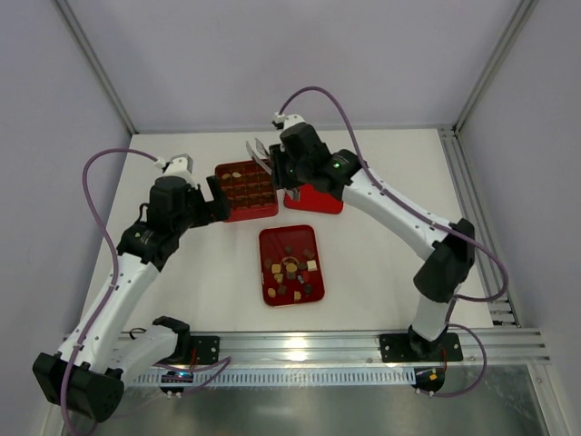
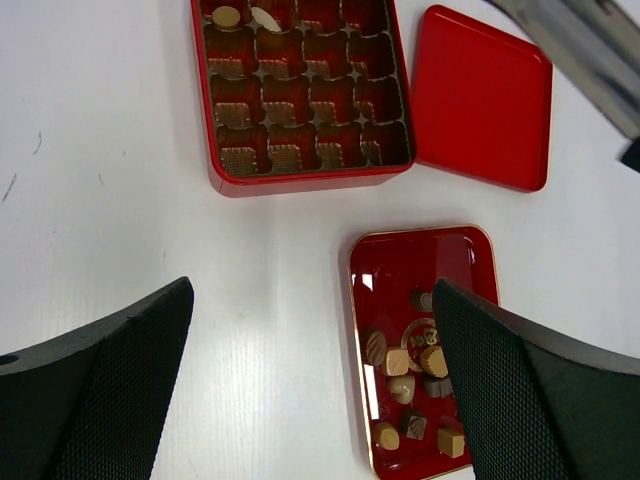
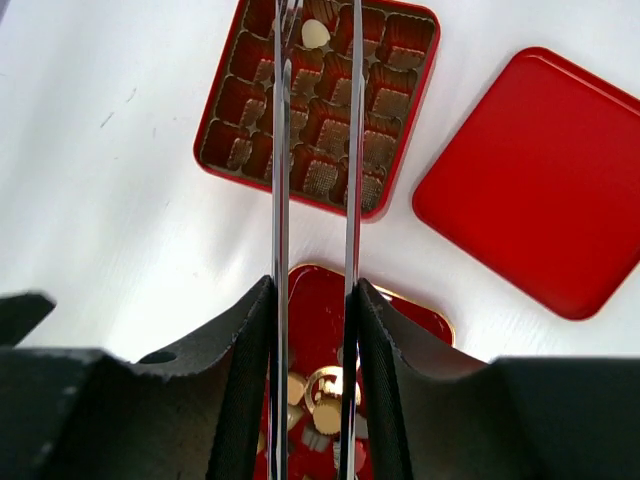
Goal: Pack the chocolate
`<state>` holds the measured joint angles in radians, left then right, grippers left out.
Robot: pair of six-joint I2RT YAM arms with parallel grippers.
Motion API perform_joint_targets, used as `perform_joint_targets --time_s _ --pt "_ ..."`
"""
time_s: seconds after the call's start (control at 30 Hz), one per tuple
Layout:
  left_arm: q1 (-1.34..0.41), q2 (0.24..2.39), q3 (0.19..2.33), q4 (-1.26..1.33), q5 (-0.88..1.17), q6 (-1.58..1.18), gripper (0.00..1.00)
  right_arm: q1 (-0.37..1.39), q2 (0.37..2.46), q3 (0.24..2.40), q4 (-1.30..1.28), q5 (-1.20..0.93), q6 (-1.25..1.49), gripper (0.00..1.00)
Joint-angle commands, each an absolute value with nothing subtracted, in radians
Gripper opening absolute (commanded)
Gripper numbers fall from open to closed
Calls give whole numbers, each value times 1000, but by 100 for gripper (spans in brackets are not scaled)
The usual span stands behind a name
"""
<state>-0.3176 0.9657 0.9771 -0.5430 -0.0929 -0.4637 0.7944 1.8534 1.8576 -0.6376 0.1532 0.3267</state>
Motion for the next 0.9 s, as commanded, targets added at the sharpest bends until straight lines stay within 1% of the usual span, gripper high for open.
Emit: perform_joint_targets --time_s 0.0,0.03,0.17,0.2,0.4,0.67,0.87 --pt "-310 953 974 -499 -87 -465 100 793 1706 1728 -660 169 354 39" --pt "-310 953 973 -499 -86 -466 100 795 1644 1695 -669 163 370 39" --pt "-310 953 973 -497 -87 -468 100 822 1502 1533 -702 152 383 39" --pt "-310 953 973 -497 -87 -469 100 830 1481 1481 -710 150 388 39" --pt "-310 956 969 -494 -84 -471 100 894 1361 1332 -772 155 428 39" --pt "-311 960 968 -497 -84 -474 99 957 1345 1209 -766 146 474 39" --pt "-310 963 968 -497 -83 -472 100 985 1374 1192 -758 141 486 39"
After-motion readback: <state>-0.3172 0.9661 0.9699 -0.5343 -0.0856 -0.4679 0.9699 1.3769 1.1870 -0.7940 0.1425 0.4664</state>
